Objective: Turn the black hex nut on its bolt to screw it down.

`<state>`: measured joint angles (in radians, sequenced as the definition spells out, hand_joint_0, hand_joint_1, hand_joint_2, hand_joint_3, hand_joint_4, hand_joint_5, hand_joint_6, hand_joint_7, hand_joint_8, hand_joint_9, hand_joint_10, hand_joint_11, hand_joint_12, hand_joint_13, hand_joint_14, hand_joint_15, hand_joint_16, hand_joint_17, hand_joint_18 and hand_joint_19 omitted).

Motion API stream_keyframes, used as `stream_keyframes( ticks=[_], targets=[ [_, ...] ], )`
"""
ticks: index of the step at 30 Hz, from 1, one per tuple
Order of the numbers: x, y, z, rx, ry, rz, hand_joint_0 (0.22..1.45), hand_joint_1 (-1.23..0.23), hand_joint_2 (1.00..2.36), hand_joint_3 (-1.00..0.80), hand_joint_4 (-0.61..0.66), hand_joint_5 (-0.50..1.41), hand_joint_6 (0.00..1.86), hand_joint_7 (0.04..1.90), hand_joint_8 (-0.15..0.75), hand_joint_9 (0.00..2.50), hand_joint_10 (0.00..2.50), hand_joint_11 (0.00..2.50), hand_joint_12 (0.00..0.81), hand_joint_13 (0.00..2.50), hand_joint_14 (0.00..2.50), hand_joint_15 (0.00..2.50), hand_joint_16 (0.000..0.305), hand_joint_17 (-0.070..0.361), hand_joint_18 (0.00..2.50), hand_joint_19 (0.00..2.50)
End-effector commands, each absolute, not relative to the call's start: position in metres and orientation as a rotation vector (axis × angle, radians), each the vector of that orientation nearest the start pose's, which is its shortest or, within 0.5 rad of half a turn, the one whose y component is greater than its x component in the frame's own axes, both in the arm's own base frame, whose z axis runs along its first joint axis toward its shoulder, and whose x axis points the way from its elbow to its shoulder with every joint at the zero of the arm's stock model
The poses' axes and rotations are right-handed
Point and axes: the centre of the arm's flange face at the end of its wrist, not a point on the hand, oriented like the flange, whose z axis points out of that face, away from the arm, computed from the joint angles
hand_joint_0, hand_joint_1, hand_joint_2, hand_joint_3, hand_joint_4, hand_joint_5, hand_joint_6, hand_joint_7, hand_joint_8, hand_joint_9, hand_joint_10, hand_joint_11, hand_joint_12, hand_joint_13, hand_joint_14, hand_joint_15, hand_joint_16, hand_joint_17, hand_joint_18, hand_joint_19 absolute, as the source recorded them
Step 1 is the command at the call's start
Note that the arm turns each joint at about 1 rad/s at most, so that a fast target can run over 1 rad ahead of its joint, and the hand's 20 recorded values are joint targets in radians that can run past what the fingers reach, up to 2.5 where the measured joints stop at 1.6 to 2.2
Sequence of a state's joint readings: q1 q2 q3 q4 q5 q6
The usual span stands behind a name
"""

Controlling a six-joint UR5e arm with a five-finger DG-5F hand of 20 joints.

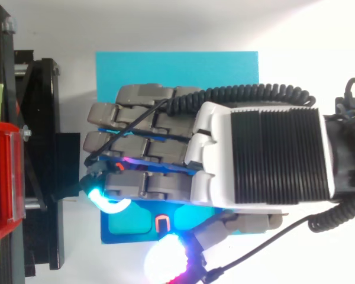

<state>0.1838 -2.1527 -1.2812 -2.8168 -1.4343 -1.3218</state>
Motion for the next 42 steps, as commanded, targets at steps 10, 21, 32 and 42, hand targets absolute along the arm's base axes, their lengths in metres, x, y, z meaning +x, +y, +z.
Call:
stream_keyframes(
  ticks=[10, 21, 32, 42],
  targets=[
    [0.734, -0.018, 0.284, 0.142, 1.556, 0.243, 0.49, -0.34, 1.0, -0.5, 0.22, -0.11, 0.5, 1.09, 0.237, 0.47, 0.0, 0.03, 0.324, 0.37, 0.0, 0.0, 0.052, 0.118, 0.3, 0.27],
    [0.736, -0.02, 0.279, 0.122, 1.558, 0.249, 0.49, -0.34, 1.0, -0.5, 0.19, -0.08, 0.5, 1.25, 0.239, 0.47, 0.0, 0.03, 0.323, 0.38, 0.0, 0.0, 0.052, 0.117, 0.3, 0.27],
    [0.736, -0.024, 0.279, 0.082, 1.559, 0.226, 0.49, -0.34, 1.0, -0.5, 0.18, -0.07, 0.5, 1.31, 0.24, 0.48, 0.0, 0.03, 0.323, 0.39, 0.0, 0.0, 0.052, 0.116, 0.3, 0.27],
    [0.734, -0.037, 0.279, 0.048, 1.565, 0.23, 0.49, -0.32, 1.0, -0.5, 0.18, -0.05, 0.5, 1.46, 0.238, 0.48, 0.0, 0.04, 0.322, 0.39, 0.0, 0.0, 0.051, 0.115, 0.3, 0.27]
  ],
)
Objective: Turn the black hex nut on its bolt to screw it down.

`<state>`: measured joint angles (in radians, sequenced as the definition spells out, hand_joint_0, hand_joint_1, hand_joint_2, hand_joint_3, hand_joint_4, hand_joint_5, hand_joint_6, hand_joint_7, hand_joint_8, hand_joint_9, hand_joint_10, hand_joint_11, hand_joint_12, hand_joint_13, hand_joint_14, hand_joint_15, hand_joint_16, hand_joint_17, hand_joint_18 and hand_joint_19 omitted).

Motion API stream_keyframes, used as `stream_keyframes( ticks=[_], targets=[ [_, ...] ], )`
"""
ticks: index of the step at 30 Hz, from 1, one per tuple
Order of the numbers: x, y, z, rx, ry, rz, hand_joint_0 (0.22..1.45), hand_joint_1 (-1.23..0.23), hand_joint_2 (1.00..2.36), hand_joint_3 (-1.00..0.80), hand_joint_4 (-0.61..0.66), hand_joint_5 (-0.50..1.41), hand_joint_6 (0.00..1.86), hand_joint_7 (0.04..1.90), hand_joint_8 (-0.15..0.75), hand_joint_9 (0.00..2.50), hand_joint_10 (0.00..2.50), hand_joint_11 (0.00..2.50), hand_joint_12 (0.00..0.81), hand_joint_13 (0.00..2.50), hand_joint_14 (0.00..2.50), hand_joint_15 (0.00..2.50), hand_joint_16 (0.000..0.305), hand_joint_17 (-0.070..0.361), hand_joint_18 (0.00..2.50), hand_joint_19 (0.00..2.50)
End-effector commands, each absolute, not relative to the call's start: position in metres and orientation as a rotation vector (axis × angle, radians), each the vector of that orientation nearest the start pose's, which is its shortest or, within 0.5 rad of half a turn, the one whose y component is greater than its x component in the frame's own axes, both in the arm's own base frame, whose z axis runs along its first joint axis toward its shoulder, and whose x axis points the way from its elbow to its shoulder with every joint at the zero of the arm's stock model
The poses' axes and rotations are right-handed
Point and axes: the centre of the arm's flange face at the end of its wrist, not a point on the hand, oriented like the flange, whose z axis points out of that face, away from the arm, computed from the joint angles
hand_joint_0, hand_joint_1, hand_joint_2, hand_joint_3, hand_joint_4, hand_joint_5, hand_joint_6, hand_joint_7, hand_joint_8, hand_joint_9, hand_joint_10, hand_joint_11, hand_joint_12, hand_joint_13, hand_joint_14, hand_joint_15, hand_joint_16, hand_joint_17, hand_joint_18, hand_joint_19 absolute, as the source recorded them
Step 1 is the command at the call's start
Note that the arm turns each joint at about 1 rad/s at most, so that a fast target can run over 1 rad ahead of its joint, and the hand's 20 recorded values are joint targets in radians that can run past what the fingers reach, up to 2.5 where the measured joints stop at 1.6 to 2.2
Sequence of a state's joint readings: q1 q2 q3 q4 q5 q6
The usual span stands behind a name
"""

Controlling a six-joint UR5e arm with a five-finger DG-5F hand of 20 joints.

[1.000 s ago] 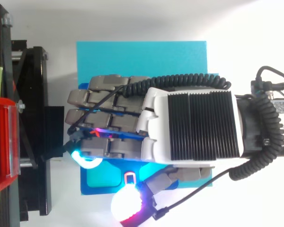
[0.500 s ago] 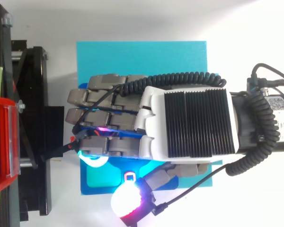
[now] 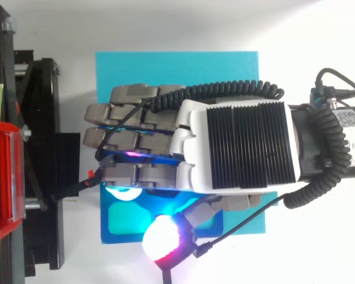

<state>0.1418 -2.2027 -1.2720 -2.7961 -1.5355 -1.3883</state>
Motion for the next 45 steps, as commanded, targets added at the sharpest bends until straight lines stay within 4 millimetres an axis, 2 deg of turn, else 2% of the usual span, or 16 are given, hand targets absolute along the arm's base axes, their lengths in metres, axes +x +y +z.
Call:
stream_keyframes(
  ticks=[1, 3, 11, 23, 32, 40, 45],
  targets=[
    [0.733, -0.037, 0.278, 0.043, 1.57, 0.232, 0.5, -0.3, 1.0, -0.5, 0.18, -0.05, 0.5, 1.49, 0.24, 0.48, 0.0, 0.04, 0.321, 0.39, 0.0, 0.0, 0.051, 0.115, 0.3, 0.28],
    [0.732, -0.04, 0.278, 0.042, 1.576, 0.227, 0.5, -0.25, 1.0, -0.5, 0.17, -0.04, 0.5, 1.55, 0.24, 0.49, 0.0, 0.04, 0.319, 0.39, 0.0, 0.01, 0.051, 0.115, 0.3, 0.28],
    [0.733, -0.049, 0.28, 0.031, 1.574, 0.231, 0.5, -0.13, 1.0, -0.5, 0.17, -0.04, 0.52, 1.54, 0.243, 0.51, 0.0, 0.04, 0.322, 0.4, 0.0, 0.01, 0.051, 0.115, 0.31, 0.28],
    [0.731, -0.066, 0.28, -0.006, 1.57, 0.213, 0.5, -0.12, 1.0, -0.5, 0.17, -0.03, 0.52, 1.58, 0.245, 0.53, 0.0, 0.04, 0.32, 0.42, 0.0, 0.02, 0.051, 0.115, 0.31, 0.28],
    [0.727, -0.085, 0.281, -0.013, 1.575, 0.213, 0.5, -0.12, 1.0, -0.5, 0.16, -0.02, 0.51, 1.6, 0.246, 0.54, 0.0, 0.05, 0.319, 0.43, 0.0, 0.03, 0.051, 0.115, 0.33, 0.29],
    [0.721, -0.116, 0.281, -0.029, 1.577, 0.229, 0.5, -0.12, 1.0, -0.5, 0.16, -0.02, 0.5, 1.62, 0.246, 0.56, 0.0, 0.05, 0.317, 0.44, 0.0, 0.04, 0.051, 0.114, 0.34, 0.3],
    [0.725, -0.124, 0.295, -0.035, 1.554, 0.231, 0.5, -0.13, 1.0, -0.5, 0.16, -0.02, 0.5, 1.57, 0.246, 0.56, 0.0, 0.05, 0.319, 0.44, 0.0, 0.03, 0.051, 0.115, 0.34, 0.31]
  ],
)
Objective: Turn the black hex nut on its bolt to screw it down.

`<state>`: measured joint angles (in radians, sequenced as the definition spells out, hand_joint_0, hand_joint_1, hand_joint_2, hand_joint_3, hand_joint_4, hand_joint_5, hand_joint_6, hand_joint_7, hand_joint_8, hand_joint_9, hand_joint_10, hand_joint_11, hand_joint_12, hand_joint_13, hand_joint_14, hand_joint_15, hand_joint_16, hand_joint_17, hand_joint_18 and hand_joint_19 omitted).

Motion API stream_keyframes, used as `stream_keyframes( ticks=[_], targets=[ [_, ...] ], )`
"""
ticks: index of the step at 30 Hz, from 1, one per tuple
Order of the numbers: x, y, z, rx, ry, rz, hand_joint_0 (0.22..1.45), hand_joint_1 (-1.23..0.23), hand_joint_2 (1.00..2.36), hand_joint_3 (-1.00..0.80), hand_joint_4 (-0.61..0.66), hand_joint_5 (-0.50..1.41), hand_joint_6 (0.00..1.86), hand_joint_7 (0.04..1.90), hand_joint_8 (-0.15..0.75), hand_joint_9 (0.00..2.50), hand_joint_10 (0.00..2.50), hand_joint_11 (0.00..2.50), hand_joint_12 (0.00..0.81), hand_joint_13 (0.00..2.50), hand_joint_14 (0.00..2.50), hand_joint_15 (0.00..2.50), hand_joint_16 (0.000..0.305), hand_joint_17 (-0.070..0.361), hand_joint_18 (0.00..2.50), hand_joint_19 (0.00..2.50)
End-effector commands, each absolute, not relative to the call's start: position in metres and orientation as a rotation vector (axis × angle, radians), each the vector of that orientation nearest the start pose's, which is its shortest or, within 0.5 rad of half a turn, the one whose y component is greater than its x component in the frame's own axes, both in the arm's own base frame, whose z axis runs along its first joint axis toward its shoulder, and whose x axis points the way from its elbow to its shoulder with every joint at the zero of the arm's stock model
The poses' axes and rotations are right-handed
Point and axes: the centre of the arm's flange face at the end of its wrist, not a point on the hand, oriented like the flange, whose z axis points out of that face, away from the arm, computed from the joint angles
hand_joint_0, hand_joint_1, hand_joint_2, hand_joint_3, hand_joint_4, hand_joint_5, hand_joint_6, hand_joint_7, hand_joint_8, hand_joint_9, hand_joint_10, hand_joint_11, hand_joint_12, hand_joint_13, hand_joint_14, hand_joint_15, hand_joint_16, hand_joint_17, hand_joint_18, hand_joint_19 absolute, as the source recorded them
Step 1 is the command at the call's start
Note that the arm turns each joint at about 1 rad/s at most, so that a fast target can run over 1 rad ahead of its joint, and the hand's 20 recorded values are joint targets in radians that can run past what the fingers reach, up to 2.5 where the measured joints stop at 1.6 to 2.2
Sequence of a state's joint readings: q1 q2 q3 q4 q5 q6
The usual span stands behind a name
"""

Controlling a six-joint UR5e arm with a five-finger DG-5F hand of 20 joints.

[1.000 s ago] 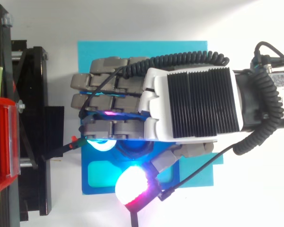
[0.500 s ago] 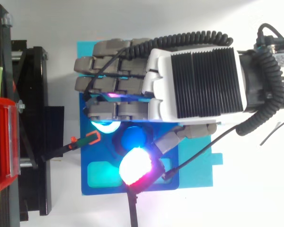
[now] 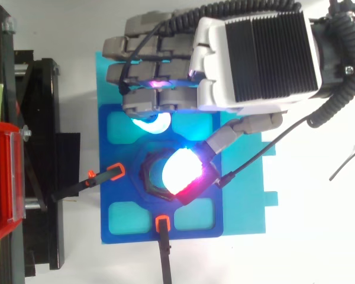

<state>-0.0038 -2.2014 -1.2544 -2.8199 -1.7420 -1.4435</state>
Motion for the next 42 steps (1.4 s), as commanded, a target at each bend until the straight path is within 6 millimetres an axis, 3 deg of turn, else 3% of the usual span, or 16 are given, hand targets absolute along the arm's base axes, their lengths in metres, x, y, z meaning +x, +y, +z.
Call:
stream_keyframes(
  ticks=[1, 8, 15, 26, 42],
  targets=[
    [0.726, -0.124, 0.298, -0.037, 1.549, 0.232, 0.5, -0.13, 1.0, -0.5, 0.15, -0.02, 0.5, 1.57, 0.247, 0.56, 0.0, 0.05, 0.319, 0.44, 0.0, 0.04, 0.051, 0.115, 0.34, 0.31],
    [0.736, -0.116, 0.32, -0.055, 1.518, 0.23, 0.49, -0.15, 1.0, -0.5, 0.16, -0.04, 0.5, 1.43, 0.245, 0.57, 0.0, 0.05, 0.32, 0.45, 0.0, 0.03, 0.051, 0.115, 0.35, 0.31],
    [0.747, -0.103, 0.299, -0.07, 1.501, 0.239, 0.49, -0.17, 1.0, -0.5, 0.17, -0.05, 0.5, 1.35, 0.245, 0.57, 0.0, 0.05, 0.321, 0.45, 0.0, 0.03, 0.051, 0.115, 0.36, 0.31],
    [0.753, -0.064, 0.301, -0.078, 1.498, 0.251, 0.49, -0.21, 1.0, -0.5, 0.19, -0.06, 0.5, 1.24, 0.24, 0.57, 0.0, 0.05, 0.322, 0.45, 0.0, 0.03, 0.051, 0.116, 0.37, 0.31],
    [0.755, -0.031, 0.298, -0.081, 1.51, 0.259, 0.49, -0.2, 1.0, -0.5, 0.21, -0.07, 0.5, 1.15, 0.238, 0.57, 0.0, 0.04, 0.322, 0.45, 0.0, 0.03, 0.051, 0.116, 0.37, 0.31]
  ],
)
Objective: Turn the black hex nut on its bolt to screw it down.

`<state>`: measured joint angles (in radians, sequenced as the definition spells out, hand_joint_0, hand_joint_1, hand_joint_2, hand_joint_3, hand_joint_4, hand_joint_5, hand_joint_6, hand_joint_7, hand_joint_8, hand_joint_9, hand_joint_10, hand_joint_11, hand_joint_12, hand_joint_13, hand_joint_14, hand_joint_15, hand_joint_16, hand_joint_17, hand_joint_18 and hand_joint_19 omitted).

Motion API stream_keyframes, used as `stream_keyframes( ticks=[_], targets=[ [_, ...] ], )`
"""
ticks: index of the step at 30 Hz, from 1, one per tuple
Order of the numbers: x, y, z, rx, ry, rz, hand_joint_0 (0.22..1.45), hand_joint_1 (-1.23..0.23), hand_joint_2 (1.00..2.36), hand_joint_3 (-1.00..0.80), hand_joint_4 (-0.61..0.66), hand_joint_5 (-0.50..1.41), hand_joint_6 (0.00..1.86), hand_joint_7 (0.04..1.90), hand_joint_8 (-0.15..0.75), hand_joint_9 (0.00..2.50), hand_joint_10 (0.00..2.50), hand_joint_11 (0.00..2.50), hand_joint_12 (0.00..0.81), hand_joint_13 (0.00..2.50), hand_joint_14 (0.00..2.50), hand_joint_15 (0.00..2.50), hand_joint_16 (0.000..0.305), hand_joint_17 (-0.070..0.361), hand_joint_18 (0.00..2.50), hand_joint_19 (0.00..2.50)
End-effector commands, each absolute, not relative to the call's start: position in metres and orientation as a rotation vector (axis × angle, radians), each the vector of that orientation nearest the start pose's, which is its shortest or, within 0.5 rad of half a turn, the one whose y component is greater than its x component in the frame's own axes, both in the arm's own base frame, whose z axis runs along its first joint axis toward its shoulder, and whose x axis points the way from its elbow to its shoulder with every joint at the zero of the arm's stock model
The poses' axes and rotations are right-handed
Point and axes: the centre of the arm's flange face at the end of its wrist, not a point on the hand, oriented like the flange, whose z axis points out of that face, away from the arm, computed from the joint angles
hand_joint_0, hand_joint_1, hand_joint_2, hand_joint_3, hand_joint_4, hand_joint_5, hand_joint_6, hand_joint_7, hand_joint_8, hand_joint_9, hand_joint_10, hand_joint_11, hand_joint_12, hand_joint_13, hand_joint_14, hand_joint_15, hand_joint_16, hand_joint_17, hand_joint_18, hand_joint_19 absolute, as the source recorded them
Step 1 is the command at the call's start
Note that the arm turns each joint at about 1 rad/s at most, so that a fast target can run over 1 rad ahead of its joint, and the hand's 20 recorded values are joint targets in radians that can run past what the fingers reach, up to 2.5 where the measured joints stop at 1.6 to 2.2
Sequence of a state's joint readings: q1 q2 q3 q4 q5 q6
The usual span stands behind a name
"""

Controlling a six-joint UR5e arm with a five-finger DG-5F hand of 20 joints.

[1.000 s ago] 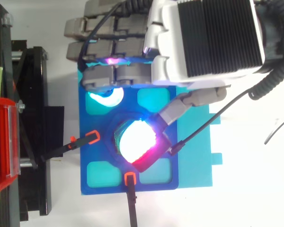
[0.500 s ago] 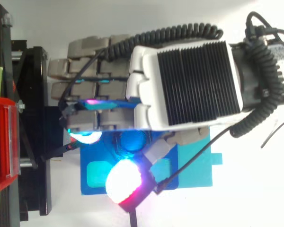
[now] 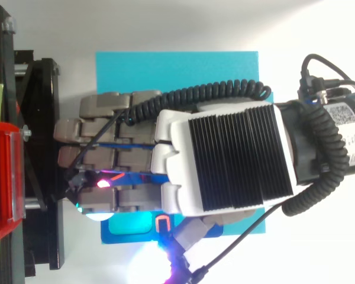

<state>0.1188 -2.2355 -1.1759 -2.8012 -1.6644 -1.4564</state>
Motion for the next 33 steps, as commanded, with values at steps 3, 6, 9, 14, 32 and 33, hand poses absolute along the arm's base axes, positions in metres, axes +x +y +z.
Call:
stream_keyframes(
  ticks=[3, 6, 9, 14, 32, 33],
  targets=[
    [0.754, -0.03, 0.298, -0.083, 1.522, 0.261, 0.49, -0.2, 1.0, -0.5, 0.21, -0.07, 0.5, 1.15, 0.239, 0.57, 0.0, 0.04, 0.322, 0.45, 0.0, 0.03, 0.051, 0.116, 0.37, 0.31],
    [0.751, -0.033, 0.295, -0.082, 1.551, 0.259, 0.49, -0.2, 1.0, -0.5, 0.19, -0.06, 0.5, 1.24, 0.238, 0.57, 0.0, 0.04, 0.322, 0.45, 0.0, 0.03, 0.051, 0.115, 0.37, 0.31],
    [0.75, -0.035, 0.295, -0.081, 1.558, 0.259, 0.49, -0.2, 1.0, -0.5, 0.18, -0.05, 0.5, 1.32, 0.239, 0.57, 0.0, 0.05, 0.321, 0.45, 0.0, 0.03, 0.051, 0.115, 0.37, 0.31],
    [0.75, -0.037, 0.295, -0.086, 1.558, 0.264, 0.49, -0.21, 1.0, -0.5, 0.17, -0.04, 0.5, 1.37, 0.24, 0.58, 0.0, 0.05, 0.32, 0.46, 0.0, 0.03, 0.051, 0.114, 0.37, 0.31],
    [0.752, -0.049, 0.285, -0.124, 1.55, 0.259, 0.49, -0.21, 1.0, -0.5, 0.15, -0.03, 0.5, 1.45, 0.241, 0.58, 0.0, 0.06, 0.321, 0.45, 0.0, 0.03, 0.051, 0.114, 0.37, 0.31],
    [0.752, -0.05, 0.285, -0.125, 1.55, 0.261, 0.49, -0.21, 1.0, -0.5, 0.15, -0.03, 0.5, 1.45, 0.24, 0.58, 0.0, 0.05, 0.32, 0.45, 0.0, 0.04, 0.051, 0.114, 0.37, 0.31]
  ],
)
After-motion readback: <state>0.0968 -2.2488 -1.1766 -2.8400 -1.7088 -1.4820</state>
